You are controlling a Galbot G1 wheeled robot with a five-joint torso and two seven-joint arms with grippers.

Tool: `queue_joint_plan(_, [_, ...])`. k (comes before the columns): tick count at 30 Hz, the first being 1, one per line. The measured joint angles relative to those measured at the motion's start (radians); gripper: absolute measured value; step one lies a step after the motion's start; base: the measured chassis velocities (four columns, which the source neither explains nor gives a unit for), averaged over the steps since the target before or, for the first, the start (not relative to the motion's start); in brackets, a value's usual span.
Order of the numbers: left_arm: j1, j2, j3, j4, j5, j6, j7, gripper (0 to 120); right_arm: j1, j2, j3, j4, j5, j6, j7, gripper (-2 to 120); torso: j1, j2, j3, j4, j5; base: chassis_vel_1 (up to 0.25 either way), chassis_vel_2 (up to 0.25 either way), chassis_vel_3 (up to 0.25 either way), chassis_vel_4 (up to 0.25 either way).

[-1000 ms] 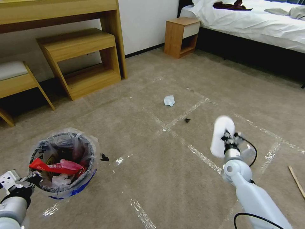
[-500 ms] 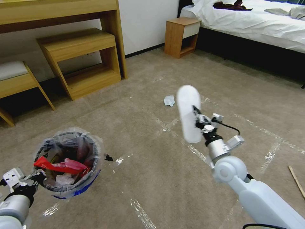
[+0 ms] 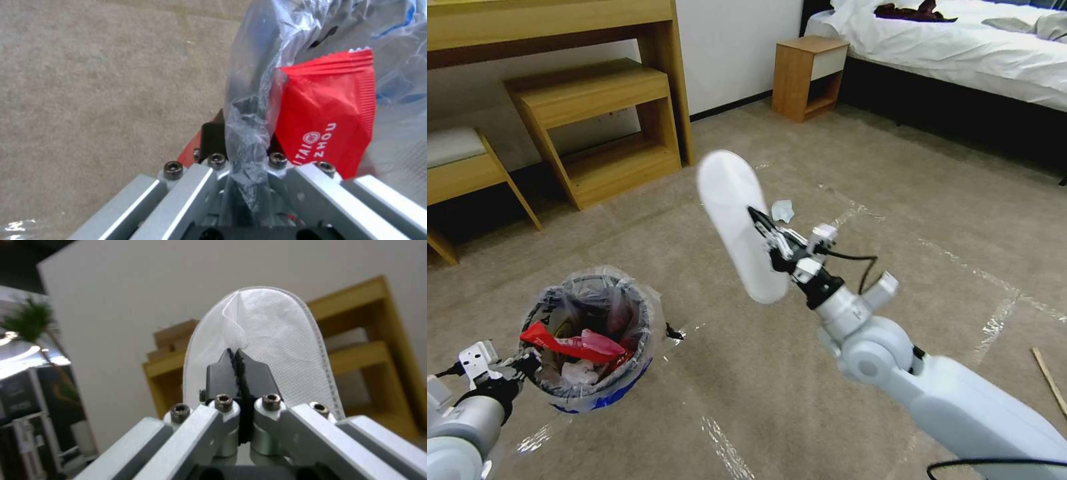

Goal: Pick up the trash bin and place the garbage on the floor into it.

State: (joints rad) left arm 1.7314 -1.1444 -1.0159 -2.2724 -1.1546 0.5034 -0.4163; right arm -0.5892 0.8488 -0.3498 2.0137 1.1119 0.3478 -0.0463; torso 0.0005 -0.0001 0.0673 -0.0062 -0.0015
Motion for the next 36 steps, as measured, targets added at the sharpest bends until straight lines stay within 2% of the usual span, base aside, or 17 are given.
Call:
queue_joint_plan(6, [-0.019,0.030,0.003,0.001,-0.049,0.023,-0.011,1,0.195,0.099,-0.121,-0.088,0.007,0.038,-0.041,0,0.000,0.000,0.000,0.0001,-0.0001,0.000,0.000,0.000,0.000])
queue_joint_plan(12, [-0.030,0.046,0.006,0.017,-0.066,0.030,-0.015,1,0.306,0.165,-0.206,-0.133,0.014,0.056,-0.065,0,0.000,0.000,0.000,0.0001,-0.0003,0.000,0.000,0.000,0.000])
queue_joint_plan(15, [-0.036,0.055,0.008,0.025,-0.075,0.032,-0.016,1,0.351,0.231,-0.272,-0.150,0.014,0.066,-0.069,0,0.000,0.000,0.000,-0.0001,-0.0002,0.000,0.000,0.000,0.000])
queue_joint_plan(16, [-0.036,0.055,0.008,0.025,-0.075,0.032,-0.016,1,0.351,0.231,-0.272,-0.150,0.014,0.066,-0.069,0,0.000,0.000,0.000,-0.0001,-0.0002,0.000,0.000,0.000,0.000])
queue_joint_plan(19, [-0.040,0.061,0.007,0.028,-0.082,0.033,-0.019,1,0.372,0.312,-0.327,-0.167,0.011,0.076,-0.071,0,0.000,0.000,0.000,0.0001,-0.0001,0.000,0.000,0.000,0.000])
queue_joint_plan(20, [-0.040,0.061,0.007,0.028,-0.082,0.033,-0.019,1,0.372,0.312,-0.327,-0.167,0.011,0.076,-0.071,0,0.000,0.000,0.000,0.0001,-0.0001,0.000,0.000,0.000,0.000])
queue_joint_plan(23, [-0.041,0.066,0.002,0.029,-0.087,0.033,-0.021,1,0.378,0.373,-0.366,-0.186,0.006,0.081,-0.075,0,0.000,0.000,0.000,0.0000,-0.0001,0.000,0.000,0.000,0.000])
queue_joint_plan(36, [-0.043,0.068,0.000,0.020,-0.091,0.033,-0.024,1,0.379,0.461,-0.466,-0.254,-0.027,0.110,-0.087,0,0.000,0.000,0.000,0.0000,0.0000,0.000,0.000,0.000,0.000])
